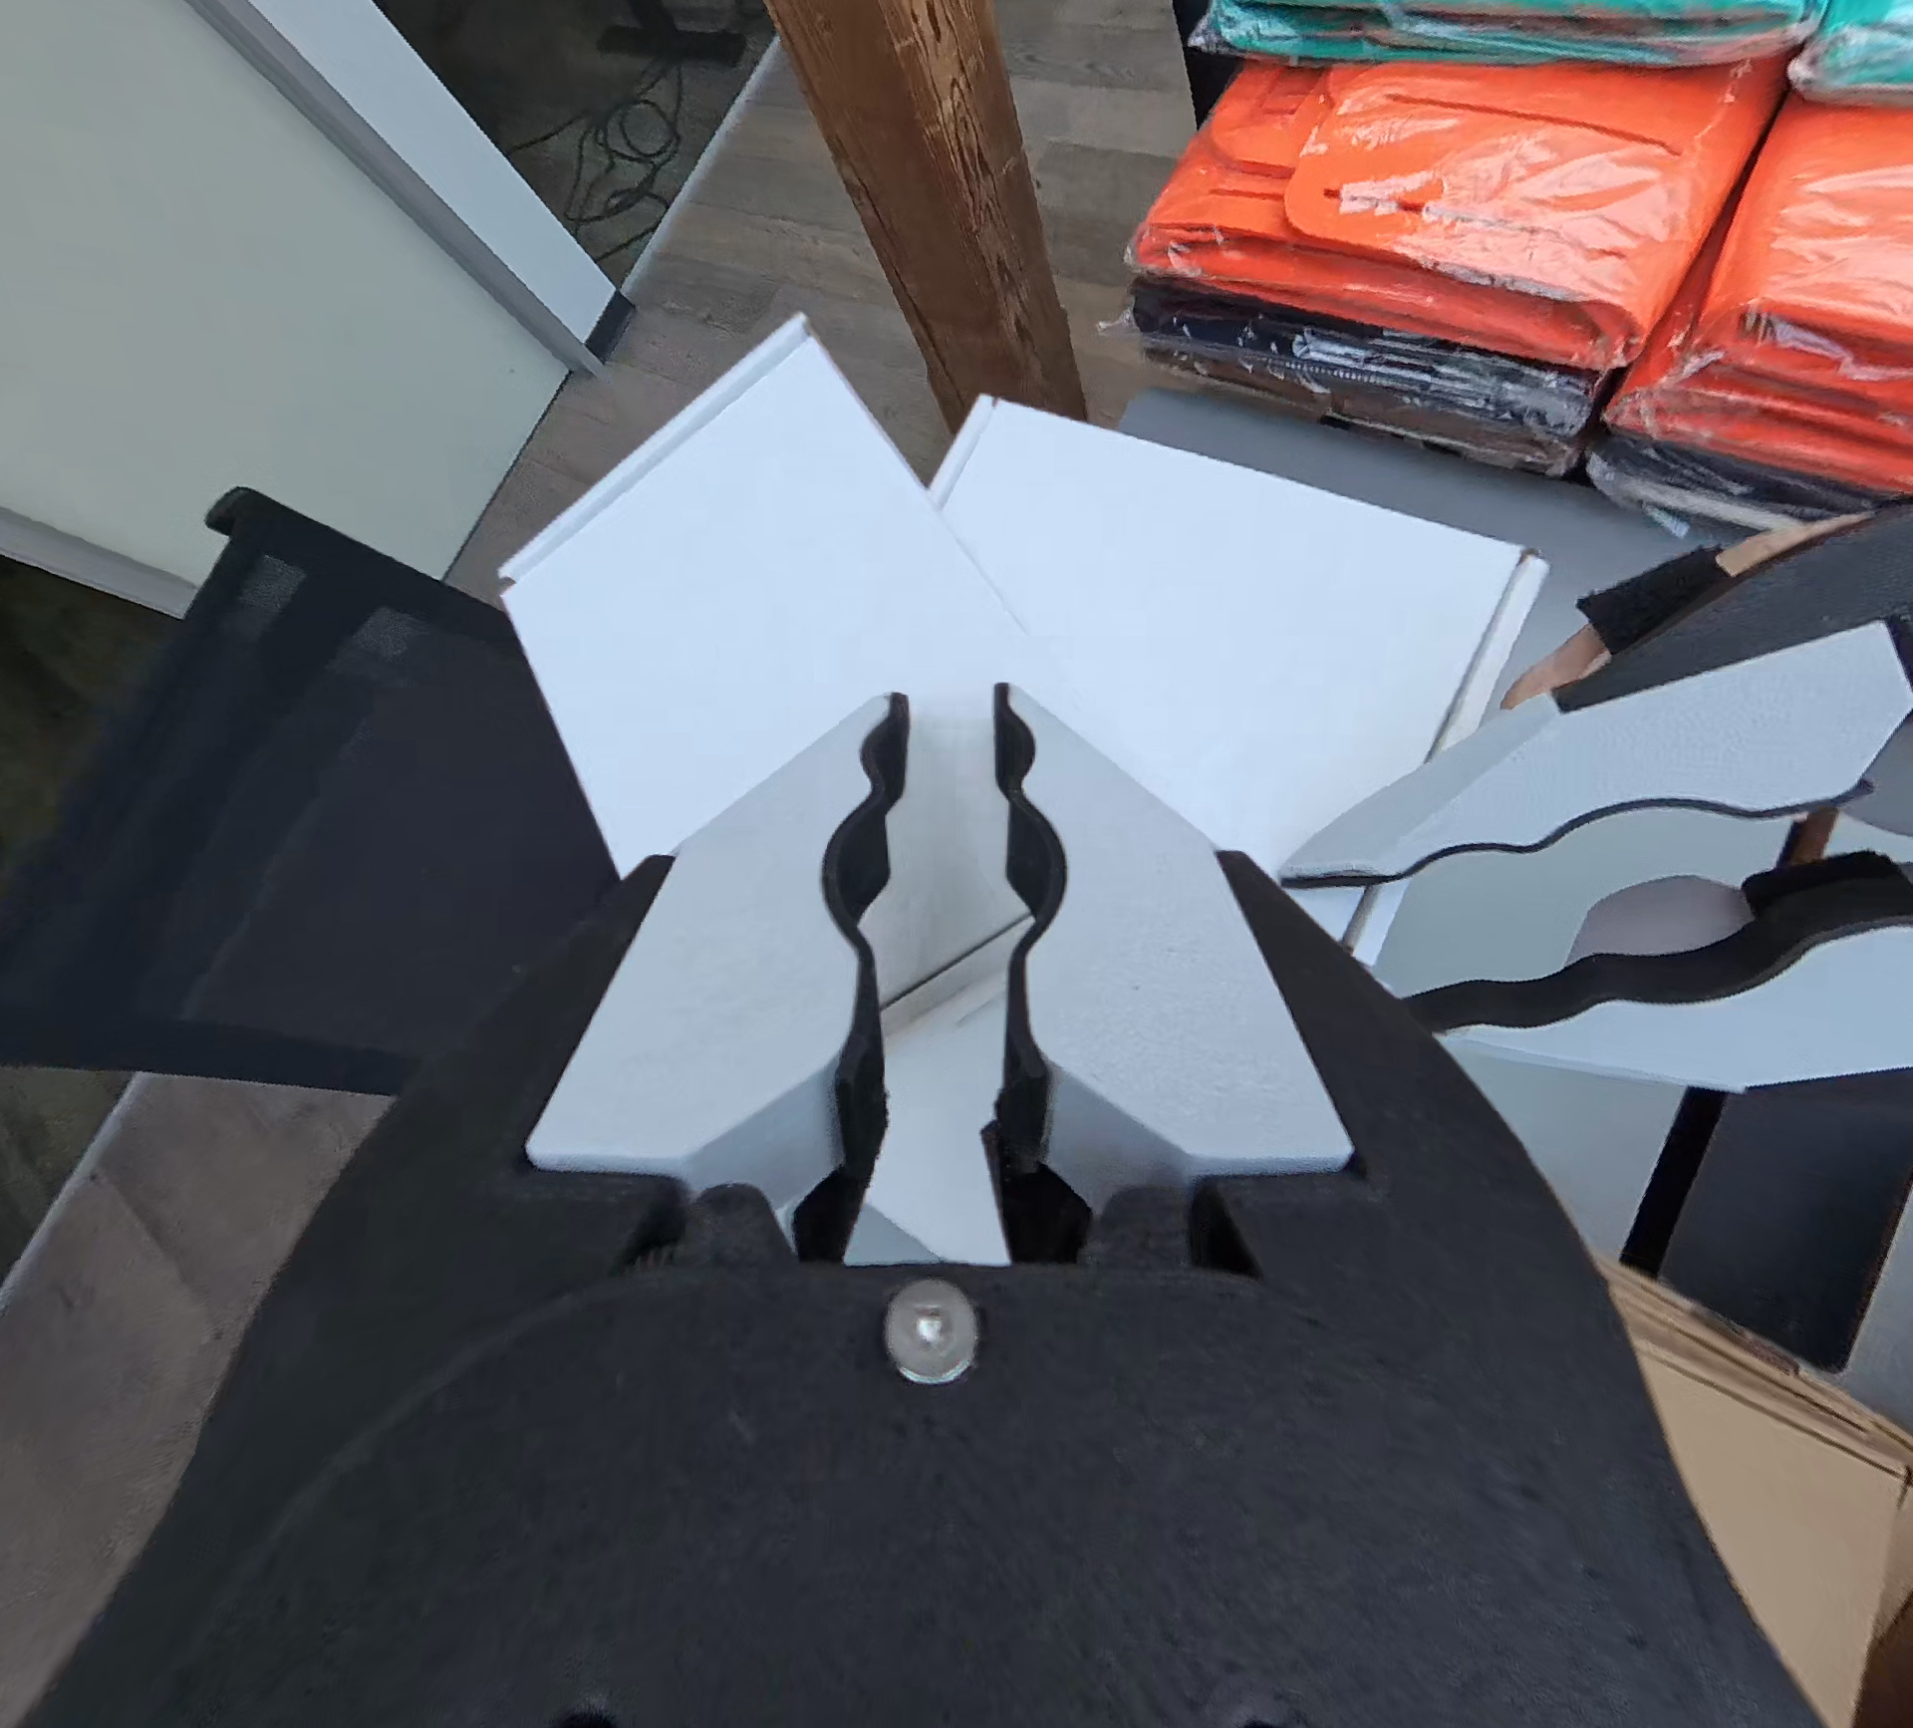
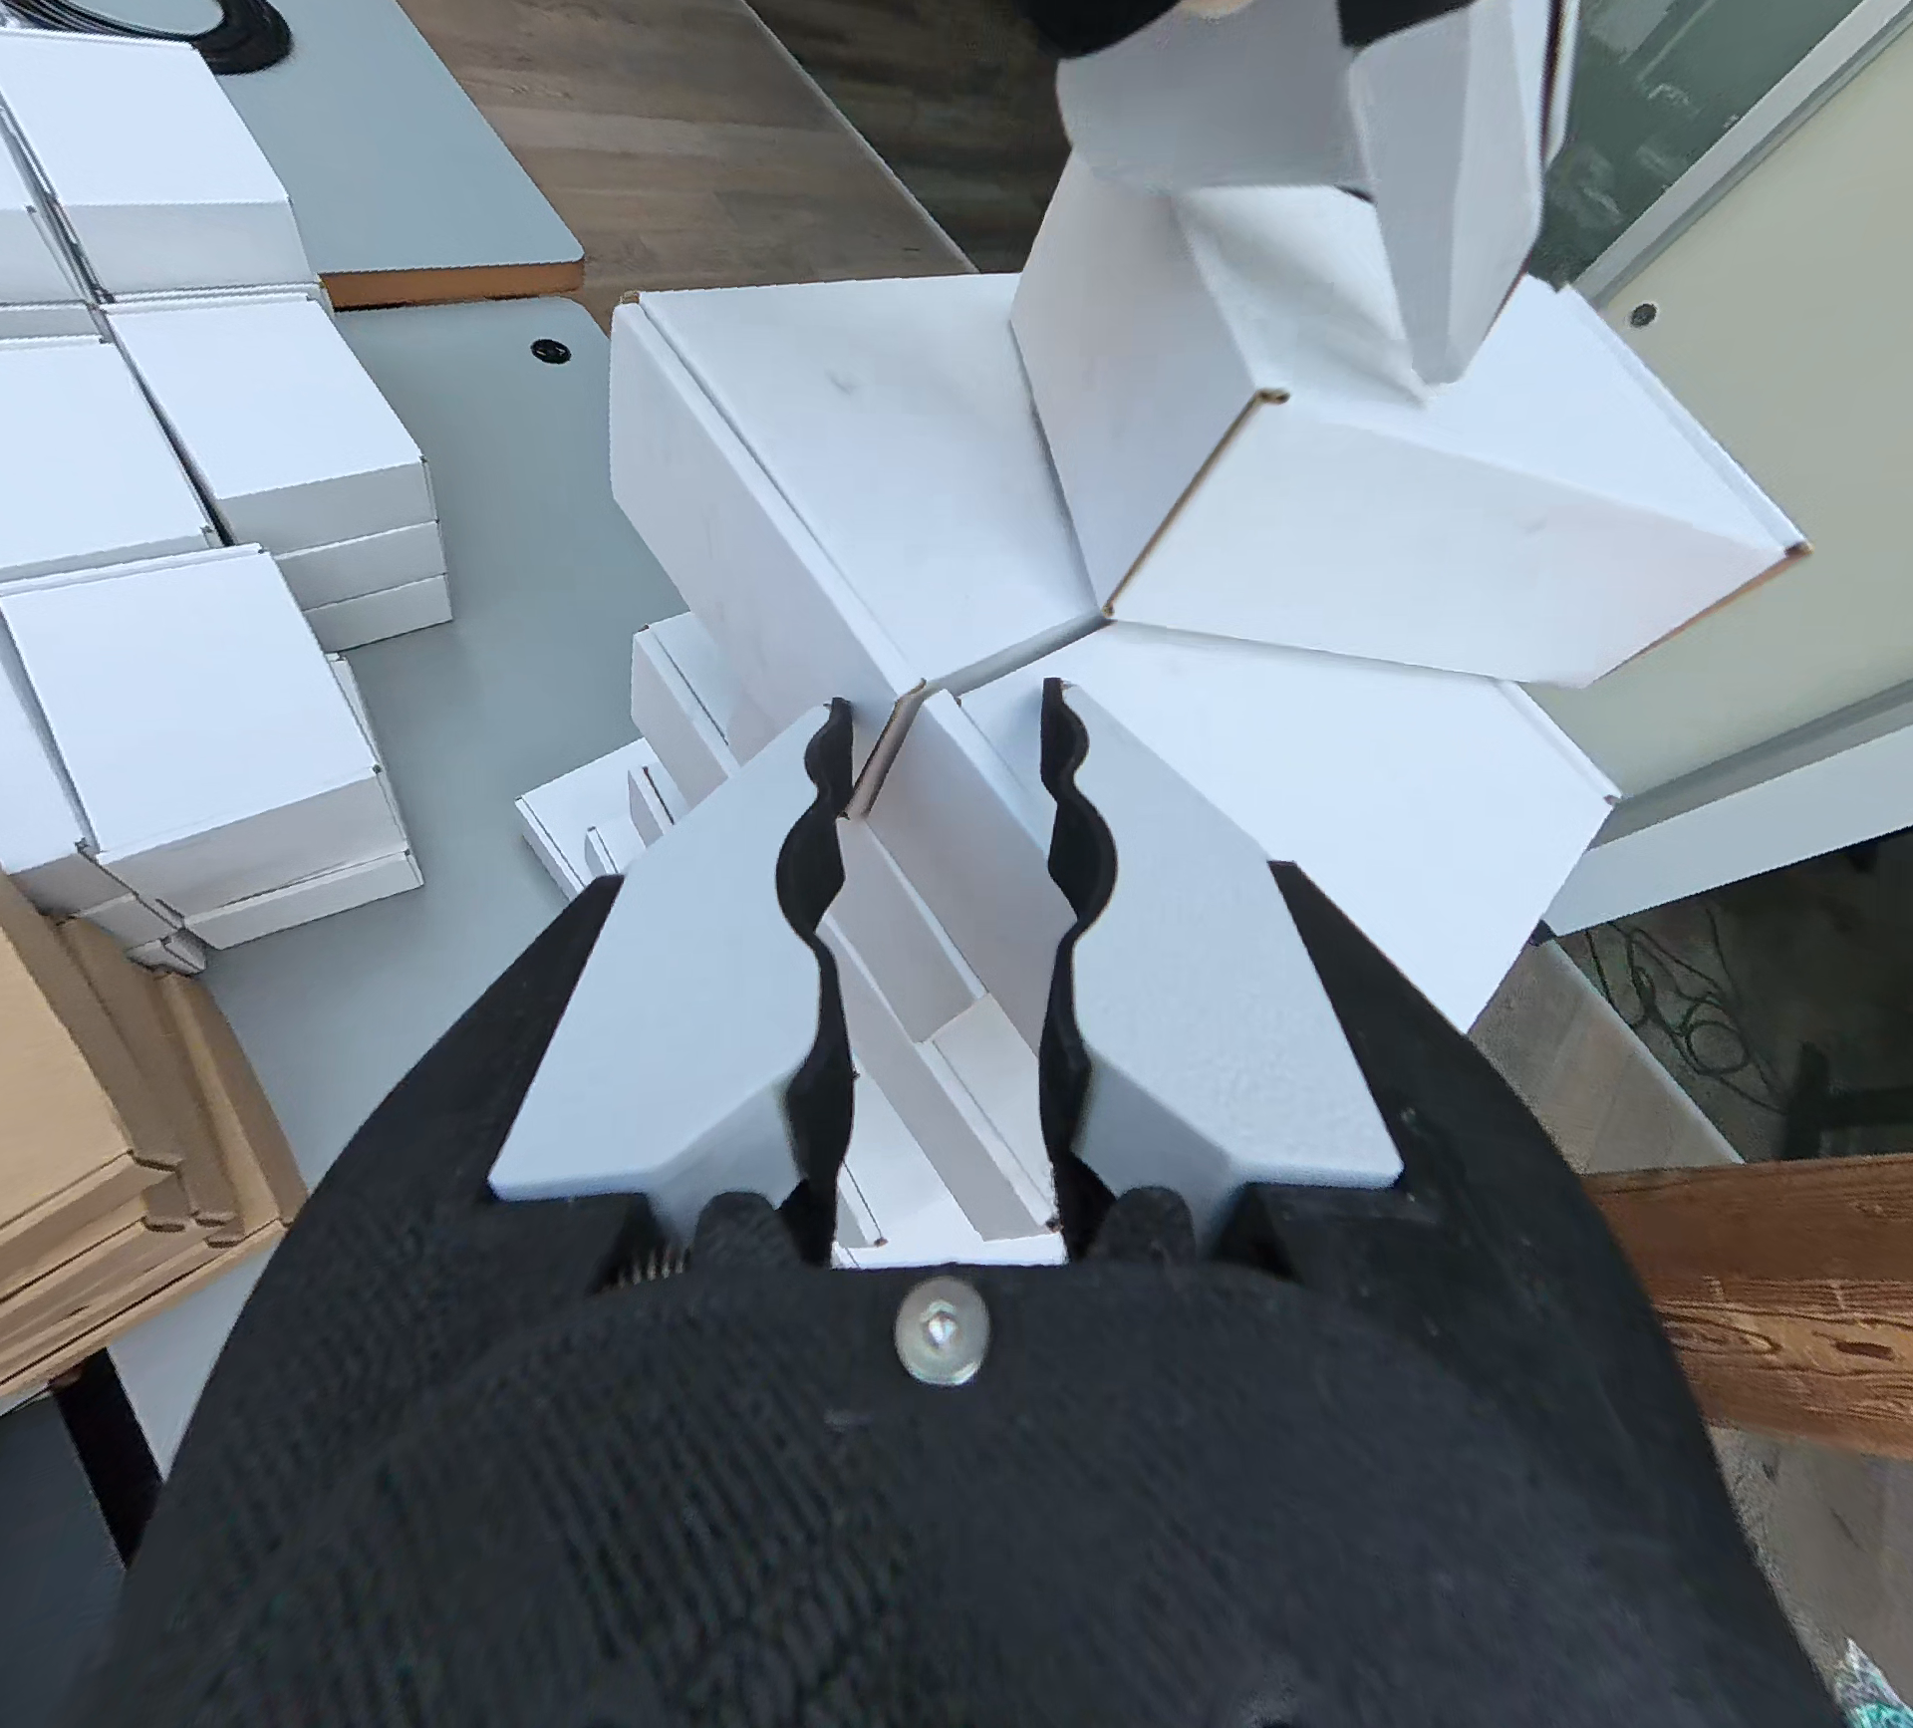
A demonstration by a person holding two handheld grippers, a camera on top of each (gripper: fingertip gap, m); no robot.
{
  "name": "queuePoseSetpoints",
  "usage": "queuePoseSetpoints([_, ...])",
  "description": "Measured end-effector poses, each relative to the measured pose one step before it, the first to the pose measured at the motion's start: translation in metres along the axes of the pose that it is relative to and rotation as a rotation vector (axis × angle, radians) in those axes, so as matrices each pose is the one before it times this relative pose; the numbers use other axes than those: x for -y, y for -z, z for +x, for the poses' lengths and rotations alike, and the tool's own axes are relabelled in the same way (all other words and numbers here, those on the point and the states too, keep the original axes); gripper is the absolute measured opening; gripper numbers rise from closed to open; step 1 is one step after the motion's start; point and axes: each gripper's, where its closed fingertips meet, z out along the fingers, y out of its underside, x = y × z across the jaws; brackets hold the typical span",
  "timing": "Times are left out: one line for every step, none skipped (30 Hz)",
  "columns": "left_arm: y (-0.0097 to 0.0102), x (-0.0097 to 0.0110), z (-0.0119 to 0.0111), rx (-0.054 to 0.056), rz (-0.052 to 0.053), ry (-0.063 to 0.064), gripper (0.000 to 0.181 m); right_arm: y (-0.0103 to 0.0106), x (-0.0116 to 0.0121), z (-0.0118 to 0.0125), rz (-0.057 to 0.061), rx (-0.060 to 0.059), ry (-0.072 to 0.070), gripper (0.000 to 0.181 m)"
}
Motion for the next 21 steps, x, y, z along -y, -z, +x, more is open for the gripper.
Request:
queuePoseSetpoints([0.00316,0.00425,-0.00576,0.0047,0.0268,0.0308,0.024,-0.00014,0.00008,-0.0002,-0.0021,-0.0023,0.0037,0.037])
queuePoseSetpoints([0.00403,0.00531,-0.0052,-0.0051,0.0362,0.032,0.032,-0.00019,0.00004,-0.00011,-0.0023,-0.0026,0.0026,0.037])
queuePoseSetpoints([0.00449,0.0055,-0.00448,-0.0142,0.0411,0.0326,0.036,0.00001,0.00001,0.00002,-0.0006,-0.0013,0.0001,0.037])
queuePoseSetpoints([0.00425,0.00515,-0.00412,-0.018,0.0431,0.0297,0.042,-0.00007,-0.0001,0.00012,0.0016,0.0003,-0.0033,0.036])
queuePoseSetpoints([0.00419,0.00397,-0.0024,-0.027,0.0395,0.0148,0.05,0.00012,-0.00006,0.00015,0.003,0.0019,-0.0044,0.036])
queuePoseSetpoints([0.00462,0.00203,-0.00038,-0.0354,0.0312,-0.0136,0.057,0.00012,-0.00021,0.00032,0.0013,0.002,-0.0042,0.036])
queuePoseSetpoints([0.00536,-0.00102,-0.00023,-0.0287,0.0208,-0.0462,0.058,0.00002,-0.00012,0.0004,0.0005,0.0015,-0.0043,0.036])
queuePoseSetpoints([0.00589,-0.0034,-0.00331,0.0018,0.0131,-0.0661,0.06,-0.00014,0.00007,0.00004,0.0018,0.0029,-0.0039,0.036])
queuePoseSetpoints([0.0053,-0.00562,-0.00371,0.0119,0.0061,-0.0571,0.064,-0.00008,0.00031,-0.00023,0.0013,0.0034,-0.004,0.036])
queuePoseSetpoints([0.00334,-0.00822,-0.0027,0.0038,-0.0061,-0.0216,0.065,-0.00018,0.00024,-0.00029,0.0003,0.0013,-0.0018,0.036])
queuePoseSetpoints([0.00089,-0.01026,0.00022,-0.0234,-0.0214,0.021,0.072,-0.00007,0.00001,-0.0002,0.0001,-0.001,0.0016,0.036])
queuePoseSetpoints([-0.00152,-0.01104,0.00233,-0.0418,-0.0301,0.0589,0.08,-0.0001,0.00004,-0.0001,0.0015,-0.0012,0.0023,0.036])
queuePoseSetpoints([-0.00316,-0.01212,0.00007,-0.0309,-0.0437,0.0741,0.087,-0.00009,0.00013,-0.00006,0.0029,-0.0003,-0.0008,0.036])
queuePoseSetpoints([-0.00365,-0.00936,0.00123,-0.0344,-0.0351,0.0647,0.089,-0.00015,0.00011,-0.00003,0.0024,0.0007,-0.0023,0.036])
queuePoseSetpoints([-0.00274,-0.00497,0.00446,-0.0451,-0.009,0.0495,0.086,-0.0004,0.00016,0.0002,0.0013,0.0006,-0.0016,0.036])
queuePoseSetpoints([-0.00134,-0.00093,0.001,-0.0092,0.0148,0.0326,0.087,-0.00022,0.0,0.00037,-0.0011,-0.0008,0.0,0.036])
queuePoseSetpoints([0.00049,0.00045,-0.00081,0.0166,0.0197,0.0118,0.077,-0.00028,0.00027,-0.00016,0.0007,0.0024,0.0006,0.036])
queuePoseSetpoints([0.00112,-0.0006,0.00119,0.0116,0.0096,0.0039,0.069,-0.00018,0.00005,0.00001,0.0004,0.0002,0.0018,0.036])
queuePoseSetpoints([0.00083,-0.00139,0.00285,0.0062,0.0005,0.0058,0.063,-0.00004,0.00007,0.0,0.001,0.0004,0.003,0.036])
queuePoseSetpoints([0.00063,-0.00212,0.00361,0.0085,-0.007,0.0037,0.056,0.00008,-0.00003,0.00022,0.0011,-0.0009,0.0015,0.036])
queuePoseSetpoints([0.00072,-0.00273,0.00414,0.0127,-0.0135,-0.0056,0.048,0.00001,-0.0001,0.00016,0.003,-0.0005,-0.0006,0.036])
